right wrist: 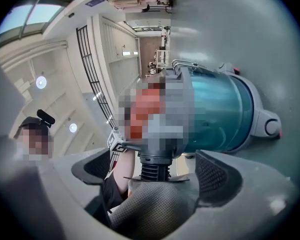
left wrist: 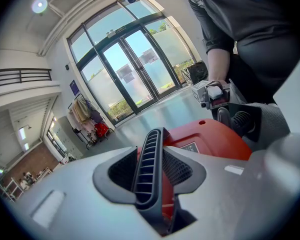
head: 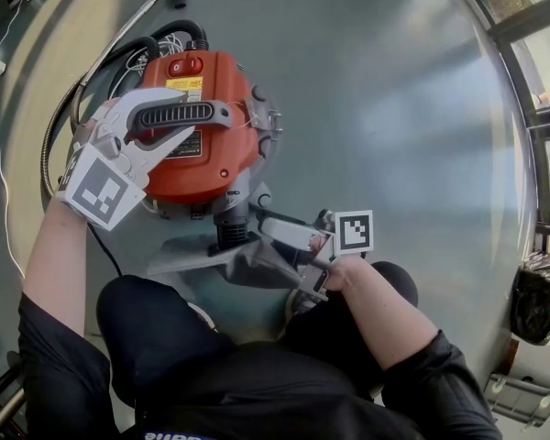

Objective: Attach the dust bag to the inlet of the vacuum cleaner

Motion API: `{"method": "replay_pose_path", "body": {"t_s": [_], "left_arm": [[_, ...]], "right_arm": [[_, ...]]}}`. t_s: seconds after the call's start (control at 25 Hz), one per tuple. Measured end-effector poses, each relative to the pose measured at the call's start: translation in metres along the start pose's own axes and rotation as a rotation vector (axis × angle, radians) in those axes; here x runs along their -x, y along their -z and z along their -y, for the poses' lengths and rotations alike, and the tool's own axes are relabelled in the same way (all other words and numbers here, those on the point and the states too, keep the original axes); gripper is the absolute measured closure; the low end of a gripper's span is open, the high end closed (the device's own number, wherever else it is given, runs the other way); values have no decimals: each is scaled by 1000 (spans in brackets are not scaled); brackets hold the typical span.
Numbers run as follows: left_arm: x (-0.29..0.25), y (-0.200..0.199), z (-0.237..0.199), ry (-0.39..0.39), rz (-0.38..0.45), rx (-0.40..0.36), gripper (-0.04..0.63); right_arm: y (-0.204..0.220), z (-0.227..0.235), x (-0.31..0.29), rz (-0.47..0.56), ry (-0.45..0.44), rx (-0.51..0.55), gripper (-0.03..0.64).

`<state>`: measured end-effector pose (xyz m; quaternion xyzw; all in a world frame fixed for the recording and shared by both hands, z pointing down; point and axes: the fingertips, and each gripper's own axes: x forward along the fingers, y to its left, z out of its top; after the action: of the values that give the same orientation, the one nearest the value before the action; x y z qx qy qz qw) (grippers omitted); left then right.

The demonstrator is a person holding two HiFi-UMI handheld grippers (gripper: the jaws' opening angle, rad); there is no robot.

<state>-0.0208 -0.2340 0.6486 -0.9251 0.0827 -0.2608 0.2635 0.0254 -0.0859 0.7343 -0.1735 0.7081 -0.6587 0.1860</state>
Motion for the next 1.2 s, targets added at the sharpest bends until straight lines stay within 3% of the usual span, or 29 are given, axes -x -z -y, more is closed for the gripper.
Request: {"method": "replay_pose_path", "body": {"t_s": [0.48, 1.2], "left_arm": [[0, 1, 0, -1, -8, 0, 434], [0, -1, -1, 9, -12, 47, 425]], "right_arm": [[-28, -12, 23, 33, 4, 16, 107], [-57, -88, 38, 24, -39, 190, 109]]}}
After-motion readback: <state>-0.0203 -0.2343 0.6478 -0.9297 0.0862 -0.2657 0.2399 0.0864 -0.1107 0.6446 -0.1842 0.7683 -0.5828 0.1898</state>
